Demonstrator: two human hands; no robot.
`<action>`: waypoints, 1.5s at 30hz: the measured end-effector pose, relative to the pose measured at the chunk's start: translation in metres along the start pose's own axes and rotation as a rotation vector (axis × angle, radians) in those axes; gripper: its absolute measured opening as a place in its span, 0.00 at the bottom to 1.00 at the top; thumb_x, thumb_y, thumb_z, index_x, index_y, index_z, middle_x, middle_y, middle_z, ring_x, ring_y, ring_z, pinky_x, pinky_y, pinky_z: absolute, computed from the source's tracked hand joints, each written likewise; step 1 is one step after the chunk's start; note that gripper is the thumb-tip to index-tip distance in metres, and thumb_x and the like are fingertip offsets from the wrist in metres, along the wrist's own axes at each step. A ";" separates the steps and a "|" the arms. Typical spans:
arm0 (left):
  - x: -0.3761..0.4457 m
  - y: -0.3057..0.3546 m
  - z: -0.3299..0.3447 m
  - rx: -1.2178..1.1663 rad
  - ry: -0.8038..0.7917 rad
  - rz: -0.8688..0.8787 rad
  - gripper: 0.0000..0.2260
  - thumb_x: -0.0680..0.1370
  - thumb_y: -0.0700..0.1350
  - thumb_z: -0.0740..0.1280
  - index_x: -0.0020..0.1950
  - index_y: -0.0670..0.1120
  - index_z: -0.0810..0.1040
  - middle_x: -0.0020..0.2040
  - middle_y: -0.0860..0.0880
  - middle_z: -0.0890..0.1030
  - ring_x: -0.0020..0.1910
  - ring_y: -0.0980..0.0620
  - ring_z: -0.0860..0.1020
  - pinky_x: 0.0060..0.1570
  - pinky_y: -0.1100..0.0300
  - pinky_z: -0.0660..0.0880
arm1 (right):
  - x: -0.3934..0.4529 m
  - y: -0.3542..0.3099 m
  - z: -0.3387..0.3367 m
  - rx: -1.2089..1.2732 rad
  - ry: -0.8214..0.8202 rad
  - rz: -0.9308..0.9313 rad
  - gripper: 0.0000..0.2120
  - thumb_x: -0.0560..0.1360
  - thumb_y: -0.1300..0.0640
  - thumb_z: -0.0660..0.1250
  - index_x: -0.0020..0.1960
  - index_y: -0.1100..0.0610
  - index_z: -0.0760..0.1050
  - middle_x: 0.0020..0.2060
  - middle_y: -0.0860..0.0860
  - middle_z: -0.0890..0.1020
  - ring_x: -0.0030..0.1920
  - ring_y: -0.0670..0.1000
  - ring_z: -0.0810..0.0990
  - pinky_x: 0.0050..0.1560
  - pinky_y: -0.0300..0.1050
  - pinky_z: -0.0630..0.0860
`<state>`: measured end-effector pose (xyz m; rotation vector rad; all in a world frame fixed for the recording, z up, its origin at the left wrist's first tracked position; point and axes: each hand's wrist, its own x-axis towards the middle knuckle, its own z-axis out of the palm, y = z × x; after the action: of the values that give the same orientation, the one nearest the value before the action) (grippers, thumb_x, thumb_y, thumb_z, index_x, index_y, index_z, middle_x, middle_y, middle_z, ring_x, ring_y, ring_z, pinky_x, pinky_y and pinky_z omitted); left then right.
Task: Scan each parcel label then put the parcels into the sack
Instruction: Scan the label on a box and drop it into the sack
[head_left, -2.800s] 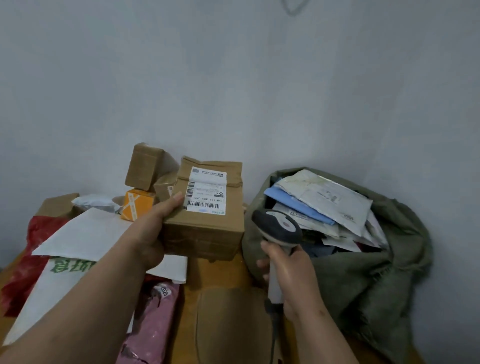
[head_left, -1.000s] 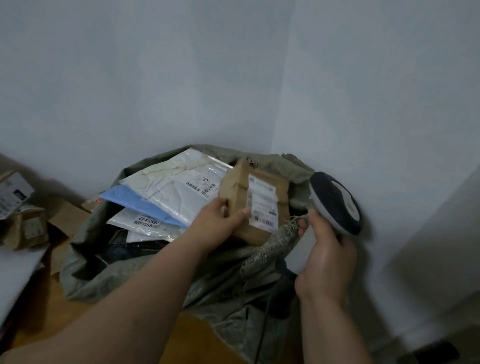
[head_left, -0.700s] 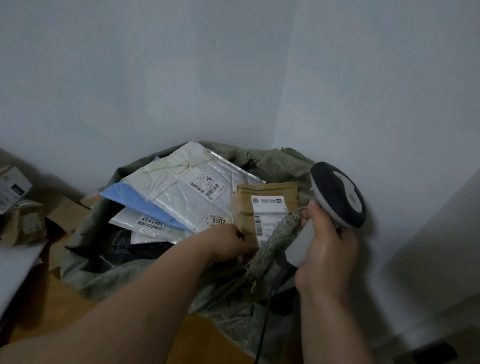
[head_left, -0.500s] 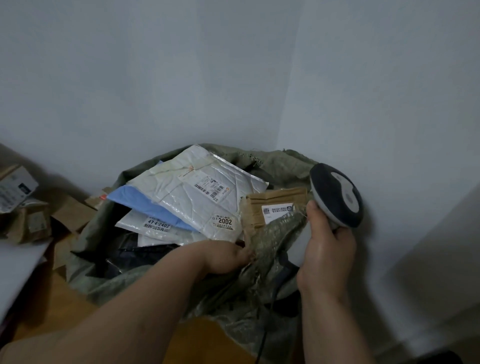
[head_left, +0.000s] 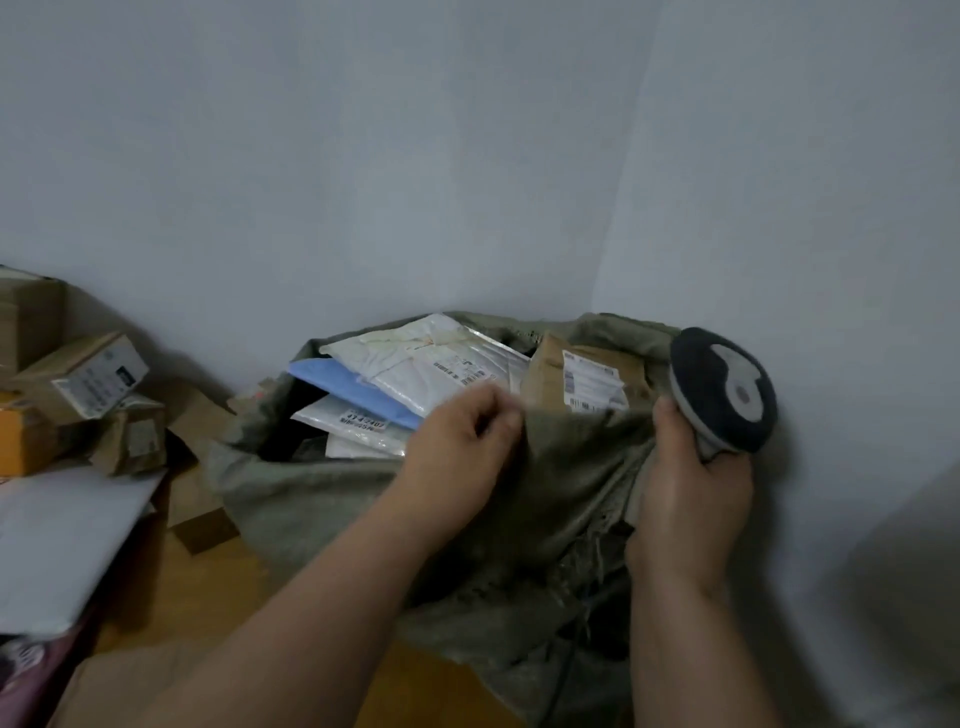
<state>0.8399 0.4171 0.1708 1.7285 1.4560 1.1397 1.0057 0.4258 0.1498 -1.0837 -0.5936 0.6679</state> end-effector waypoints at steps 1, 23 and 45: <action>-0.006 -0.010 0.008 0.123 -0.253 -0.109 0.07 0.81 0.45 0.65 0.48 0.56 0.81 0.45 0.58 0.82 0.48 0.60 0.79 0.51 0.63 0.76 | -0.001 0.004 -0.002 -0.025 -0.009 0.043 0.10 0.71 0.49 0.76 0.50 0.43 0.79 0.45 0.35 0.84 0.54 0.39 0.82 0.58 0.43 0.78; -0.078 -0.060 -0.077 -0.075 0.045 -0.298 0.06 0.81 0.47 0.67 0.54 0.57 0.81 0.49 0.55 0.82 0.47 0.57 0.79 0.41 0.64 0.73 | -0.110 -0.028 0.010 -0.454 -0.576 0.172 0.09 0.74 0.49 0.73 0.39 0.45 0.74 0.36 0.45 0.79 0.40 0.49 0.79 0.46 0.53 0.80; -0.237 -0.203 -0.292 -0.359 0.663 -0.694 0.04 0.80 0.43 0.67 0.52 0.50 0.81 0.49 0.46 0.83 0.49 0.48 0.80 0.42 0.57 0.77 | -0.345 0.057 0.136 -0.409 -0.934 0.487 0.11 0.74 0.47 0.74 0.53 0.49 0.79 0.37 0.48 0.87 0.40 0.47 0.87 0.44 0.46 0.83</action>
<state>0.4808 0.2071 0.0722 0.5131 1.8616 1.4960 0.6675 0.2687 0.1074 -1.2804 -1.3249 1.5580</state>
